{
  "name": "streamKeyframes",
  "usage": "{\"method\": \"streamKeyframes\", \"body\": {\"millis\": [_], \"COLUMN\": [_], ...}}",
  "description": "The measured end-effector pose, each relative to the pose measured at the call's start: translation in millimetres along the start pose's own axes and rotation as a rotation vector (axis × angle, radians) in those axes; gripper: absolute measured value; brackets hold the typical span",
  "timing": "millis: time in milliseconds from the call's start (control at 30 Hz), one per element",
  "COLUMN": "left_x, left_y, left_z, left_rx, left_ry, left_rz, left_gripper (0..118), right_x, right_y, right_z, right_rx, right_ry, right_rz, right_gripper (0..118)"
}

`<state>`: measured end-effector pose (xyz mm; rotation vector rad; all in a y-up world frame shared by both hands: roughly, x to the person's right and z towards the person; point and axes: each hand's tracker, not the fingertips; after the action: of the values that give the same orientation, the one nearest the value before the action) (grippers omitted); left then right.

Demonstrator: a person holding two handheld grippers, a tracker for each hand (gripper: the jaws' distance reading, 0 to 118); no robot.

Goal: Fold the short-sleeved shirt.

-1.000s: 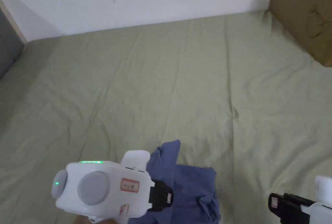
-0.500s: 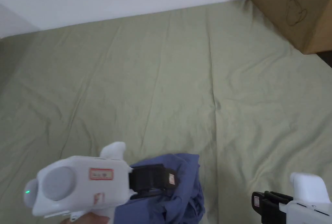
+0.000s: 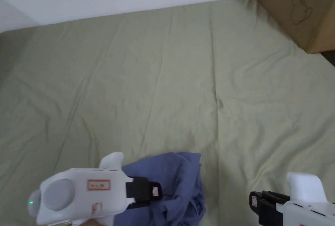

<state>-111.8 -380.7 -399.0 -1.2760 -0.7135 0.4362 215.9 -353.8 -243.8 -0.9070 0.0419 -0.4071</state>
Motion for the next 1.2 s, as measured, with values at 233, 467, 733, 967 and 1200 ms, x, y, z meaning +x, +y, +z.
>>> {"method": "streamKeyframes", "body": {"millis": [233, 467, 733, 967, 1200], "left_x": [36.8, 40.8, 40.6, -34.3, -111.6], "left_y": [-9.2, -20.6, -30.9, -38.6, -44.2], "left_z": [-77.3, -108.5, -40.7, 67.7, 97.9], "left_rx": [-0.203, -0.286, -0.172, 0.088, 0.165], "left_ry": [-0.095, -0.064, -0.170, -0.154, -0.221], "left_rz": [-0.066, -0.107, -0.111, 0.084, 0.239], "left_gripper": [0, 0, 0, 4, 92], "right_x": [9.7, 11.8, -5.0, -64.7, -108.8], "right_y": [-3.2, -3.6, 9.6, 23.2, 13.1], "right_z": [-1.5, 2.8, -4.2, -42.1, -105.9], "right_rx": [-0.012, -0.018, -0.022, -0.083, -0.194], "right_ry": [-0.018, -0.026, 0.003, 0.126, 0.133], "right_rz": [-0.026, -0.024, 0.018, 0.184, 0.319], "right_gripper": [0, 0, 0, 0, 0]}}
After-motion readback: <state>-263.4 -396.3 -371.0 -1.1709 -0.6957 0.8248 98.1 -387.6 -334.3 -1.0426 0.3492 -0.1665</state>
